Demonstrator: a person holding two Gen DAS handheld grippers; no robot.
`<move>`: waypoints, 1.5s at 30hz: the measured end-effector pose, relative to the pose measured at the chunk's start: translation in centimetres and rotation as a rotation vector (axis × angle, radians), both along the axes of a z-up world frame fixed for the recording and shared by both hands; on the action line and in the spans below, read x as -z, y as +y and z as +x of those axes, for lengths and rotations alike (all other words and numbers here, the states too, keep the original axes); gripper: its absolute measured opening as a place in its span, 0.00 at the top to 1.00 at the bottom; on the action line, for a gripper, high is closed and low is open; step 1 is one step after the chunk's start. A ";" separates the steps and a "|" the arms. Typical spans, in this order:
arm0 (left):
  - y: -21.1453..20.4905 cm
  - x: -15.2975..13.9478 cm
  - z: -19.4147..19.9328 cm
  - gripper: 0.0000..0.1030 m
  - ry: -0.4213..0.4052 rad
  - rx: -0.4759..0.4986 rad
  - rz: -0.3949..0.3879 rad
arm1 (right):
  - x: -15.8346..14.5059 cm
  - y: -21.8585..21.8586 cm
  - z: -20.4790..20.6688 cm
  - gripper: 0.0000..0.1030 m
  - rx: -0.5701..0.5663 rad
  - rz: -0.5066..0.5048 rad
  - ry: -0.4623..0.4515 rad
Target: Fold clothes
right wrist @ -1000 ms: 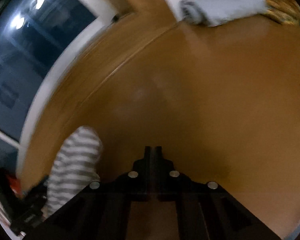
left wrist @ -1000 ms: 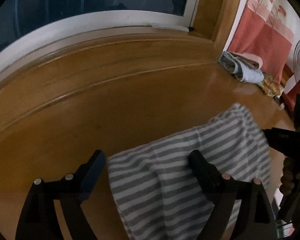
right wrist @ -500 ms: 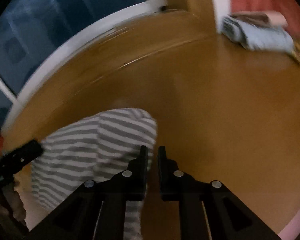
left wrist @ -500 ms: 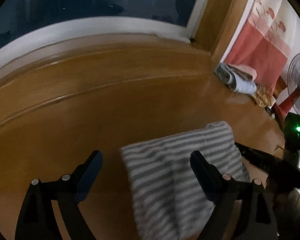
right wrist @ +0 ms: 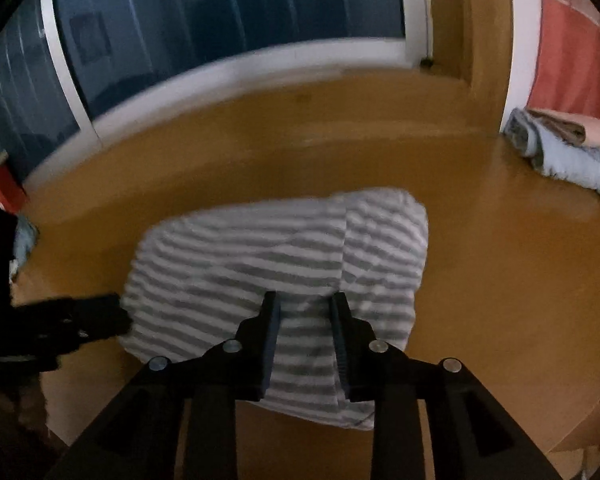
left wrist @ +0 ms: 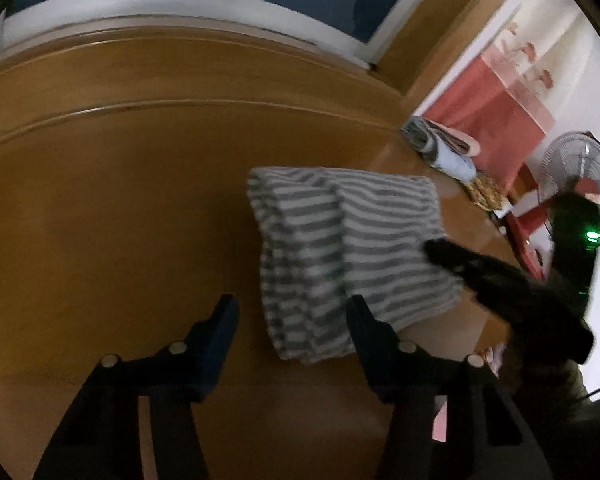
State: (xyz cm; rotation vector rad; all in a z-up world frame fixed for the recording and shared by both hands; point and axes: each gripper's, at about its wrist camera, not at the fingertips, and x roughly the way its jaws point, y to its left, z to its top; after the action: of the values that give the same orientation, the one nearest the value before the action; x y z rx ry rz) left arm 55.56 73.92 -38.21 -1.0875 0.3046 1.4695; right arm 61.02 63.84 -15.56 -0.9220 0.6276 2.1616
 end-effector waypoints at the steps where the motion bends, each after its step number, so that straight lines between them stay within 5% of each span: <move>1: 0.2 0.1 0.2 0.64 0.002 0.006 -0.003 | 0.7 0.1 -0.1 0.73 0.001 -0.009 -0.010; 2: 0.5 0.3 0.3 0.90 0.002 0.011 -0.007 | 1.2 0.2 -0.1 0.72 0.003 -0.021 -0.011; 3: 0.8 0.4 0.4 0.96 0.002 0.016 -0.012 | 1.4 0.4 0.1 0.71 0.009 -0.034 0.002; 9: 1.7 0.8 1.1 0.96 -0.011 0.045 -0.018 | 1.8 0.9 0.6 0.70 0.037 -0.057 0.033; 15: 1.5 1.3 0.0 0.86 -0.154 0.023 0.003 | 1.9 1.4 0.4 0.69 0.048 -0.061 0.046; 21: 2.3 1.4 1.4 0.85 -0.070 0.064 -0.010 | 1.8 1.0 0.5 0.69 0.053 -0.051 0.038; 22: 2.4 0.9 1.6 0.96 -0.036 0.063 -0.016 | 1.8 1.0 0.5 0.69 0.055 -0.050 0.035; 30: 0.4 -4.3 0.1 1.00 0.316 -0.012 -0.070 | 2.2 1.7 0.3 0.69 0.083 -0.059 0.005; 33: -1.1 -4.7 -2.7 1.00 0.252 -0.048 -0.059 | 2.1 1.8 0.2 0.69 0.105 -0.050 -0.005; 36: -0.9 -5.5 -2.7 1.00 0.153 0.014 0.012 | 1.0 1.2 0.2 0.69 0.111 -0.059 0.016; 39: 1.1 -5.2 -1.7 0.83 0.049 0.077 0.056 | -1.4 0.1 0.0 0.67 0.086 -0.002 0.071; 41: 3.1 -4.5 -1.0 0.40 0.028 0.090 0.065 | -2.2 -0.1 -1.0 0.66 0.066 0.043 0.066; 45: 5.1 -3.3 -0.8 0.35 -0.018 0.086 0.078 | -2.0 0.4 -2.9 0.66 0.037 0.077 0.021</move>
State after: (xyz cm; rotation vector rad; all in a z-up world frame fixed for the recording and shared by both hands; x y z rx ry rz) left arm 54.73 79.06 -34.90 -1.0132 0.2759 1.3829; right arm 58.10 64.27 -13.52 -0.8416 0.5626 2.1495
